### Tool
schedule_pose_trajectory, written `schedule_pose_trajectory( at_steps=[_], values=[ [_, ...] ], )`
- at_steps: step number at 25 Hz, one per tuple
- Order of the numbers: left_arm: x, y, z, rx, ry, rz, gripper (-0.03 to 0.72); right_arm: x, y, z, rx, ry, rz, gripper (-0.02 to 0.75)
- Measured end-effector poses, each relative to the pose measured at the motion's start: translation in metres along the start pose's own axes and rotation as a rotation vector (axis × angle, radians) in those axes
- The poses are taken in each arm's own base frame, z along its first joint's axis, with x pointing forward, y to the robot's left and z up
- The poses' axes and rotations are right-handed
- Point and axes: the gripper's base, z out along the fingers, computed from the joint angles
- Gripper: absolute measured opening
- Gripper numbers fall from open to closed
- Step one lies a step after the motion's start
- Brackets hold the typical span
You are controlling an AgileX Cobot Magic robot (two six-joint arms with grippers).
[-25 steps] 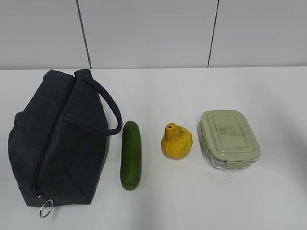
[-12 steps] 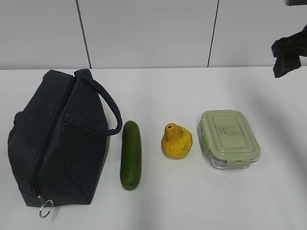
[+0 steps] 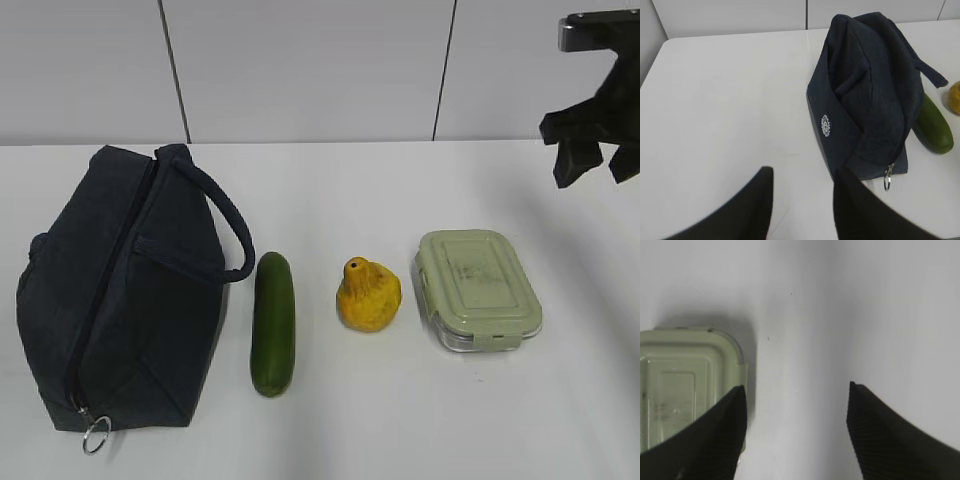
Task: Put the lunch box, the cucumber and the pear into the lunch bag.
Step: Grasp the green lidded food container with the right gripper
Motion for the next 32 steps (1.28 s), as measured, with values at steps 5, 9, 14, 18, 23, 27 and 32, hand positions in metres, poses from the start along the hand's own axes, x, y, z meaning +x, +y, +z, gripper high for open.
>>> schedule_pose_trajectory(
  at_steps=[5,9,14,18,23,27,32],
  values=[
    [0.0,0.0,0.0,0.0,0.0,0.0,0.241,0.007,-0.02,0.002,-0.121,0.067,0.052,0.484],
    [0.0,0.0,0.0,0.0,0.0,0.0,0.241,0.011,-0.021,-0.001,-0.253,0.097,-0.003,0.484],
    [0.0,0.0,0.0,0.0,0.0,0.0,0.241,0.016,-0.017,-0.003,-0.311,0.14,-0.114,0.484],
    [0.0,0.0,0.0,0.0,0.0,0.0,0.241,0.018,-0.014,-0.002,-0.35,0.13,-0.167,0.484],
    [0.0,0.0,0.0,0.0,0.0,0.0,0.241,0.034,-0.004,0.018,-0.467,0.107,-0.217,0.483],
    [0.0,0.0,0.0,0.0,0.0,0.0,0.241,0.042,0.0,0.031,-0.497,0.072,-0.214,0.483],
    [0.0,0.0,0.0,0.0,0.0,0.0,0.241,0.051,-0.01,0.04,-0.573,0.009,-0.125,0.483]
  ],
)
